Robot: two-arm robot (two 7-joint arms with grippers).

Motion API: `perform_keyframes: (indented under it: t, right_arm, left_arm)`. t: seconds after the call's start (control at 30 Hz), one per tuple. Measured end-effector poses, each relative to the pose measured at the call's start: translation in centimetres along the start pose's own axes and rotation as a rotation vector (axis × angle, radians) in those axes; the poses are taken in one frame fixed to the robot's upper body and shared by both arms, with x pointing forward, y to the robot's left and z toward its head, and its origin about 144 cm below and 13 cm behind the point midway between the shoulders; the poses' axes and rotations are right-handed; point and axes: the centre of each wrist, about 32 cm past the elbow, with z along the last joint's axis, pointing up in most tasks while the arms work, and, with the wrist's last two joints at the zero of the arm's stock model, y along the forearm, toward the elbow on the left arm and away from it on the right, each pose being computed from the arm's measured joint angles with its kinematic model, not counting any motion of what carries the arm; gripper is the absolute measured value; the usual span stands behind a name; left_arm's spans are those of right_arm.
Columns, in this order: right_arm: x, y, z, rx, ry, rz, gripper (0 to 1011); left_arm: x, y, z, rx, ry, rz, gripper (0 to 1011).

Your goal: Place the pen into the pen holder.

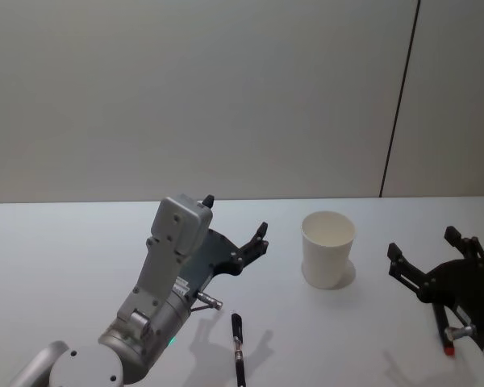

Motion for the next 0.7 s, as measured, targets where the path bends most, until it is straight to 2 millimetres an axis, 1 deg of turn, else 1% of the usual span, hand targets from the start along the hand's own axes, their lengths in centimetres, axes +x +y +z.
perform_keyframes:
  t: [0.37,0.7]
  right_arm:
    - [-0.1,0.4,0.0,-0.015,0.006,-0.009,1001]
    - [-0.2,1.9,-0.2,-0.074,0.028,-0.08,1001]
  left_arm:
    - [0.0,0.0,0.0,0.0,0.0,0.0,1000]
    - [0.0,0.0,0.0,0.0,0.0,0.0,1000]
